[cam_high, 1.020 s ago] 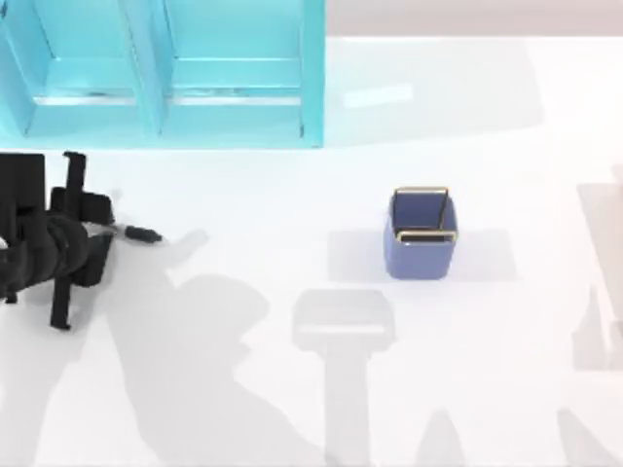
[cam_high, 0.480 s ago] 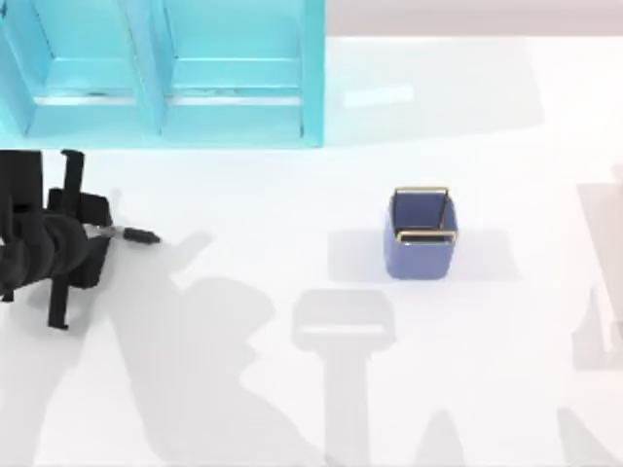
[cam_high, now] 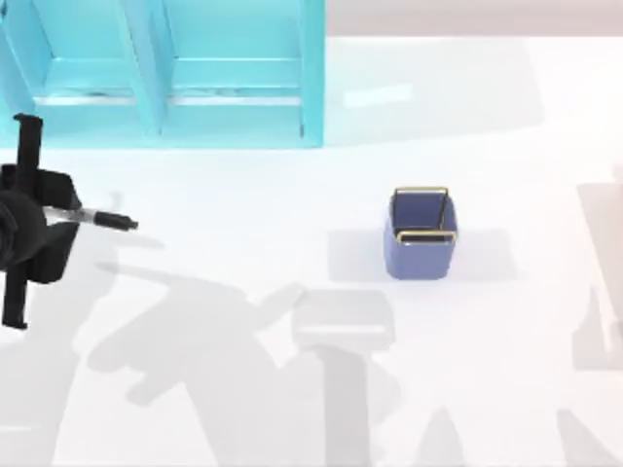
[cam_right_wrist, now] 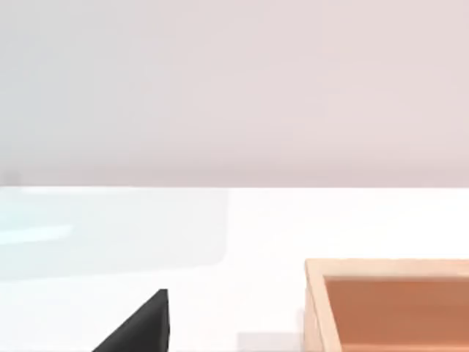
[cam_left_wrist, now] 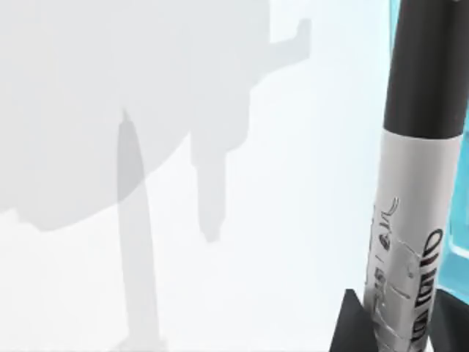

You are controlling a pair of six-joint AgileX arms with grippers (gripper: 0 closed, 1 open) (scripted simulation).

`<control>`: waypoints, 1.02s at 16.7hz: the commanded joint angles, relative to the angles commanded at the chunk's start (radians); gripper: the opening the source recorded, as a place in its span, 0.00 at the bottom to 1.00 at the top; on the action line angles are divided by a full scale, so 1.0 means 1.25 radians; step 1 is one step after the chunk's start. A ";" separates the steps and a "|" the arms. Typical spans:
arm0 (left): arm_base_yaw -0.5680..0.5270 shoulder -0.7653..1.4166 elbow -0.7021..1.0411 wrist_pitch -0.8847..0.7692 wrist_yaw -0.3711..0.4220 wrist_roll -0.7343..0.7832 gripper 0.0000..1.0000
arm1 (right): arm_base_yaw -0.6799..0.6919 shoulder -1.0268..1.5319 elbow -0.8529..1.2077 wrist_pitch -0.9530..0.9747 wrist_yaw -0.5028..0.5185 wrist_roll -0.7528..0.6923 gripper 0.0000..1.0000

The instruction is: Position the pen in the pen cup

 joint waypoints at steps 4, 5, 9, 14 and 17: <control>-0.011 -0.254 -0.020 -0.217 -0.007 -0.007 0.00 | 0.000 0.000 0.000 0.000 0.000 0.000 1.00; -0.013 -0.301 -0.026 -0.263 -0.009 -0.009 0.00 | 0.000 0.000 0.000 0.000 0.000 0.000 1.00; -0.015 -0.408 -0.045 -0.371 -0.016 -0.014 0.00 | 0.000 0.000 0.000 0.000 0.000 0.000 1.00; -0.013 -0.410 -0.043 -0.375 -0.016 -0.013 0.00 | 0.000 0.000 0.000 0.000 0.000 0.000 1.00; -0.030 -0.386 -0.034 -0.369 -0.038 0.010 0.00 | 0.000 0.000 0.000 0.000 0.000 0.000 1.00</control>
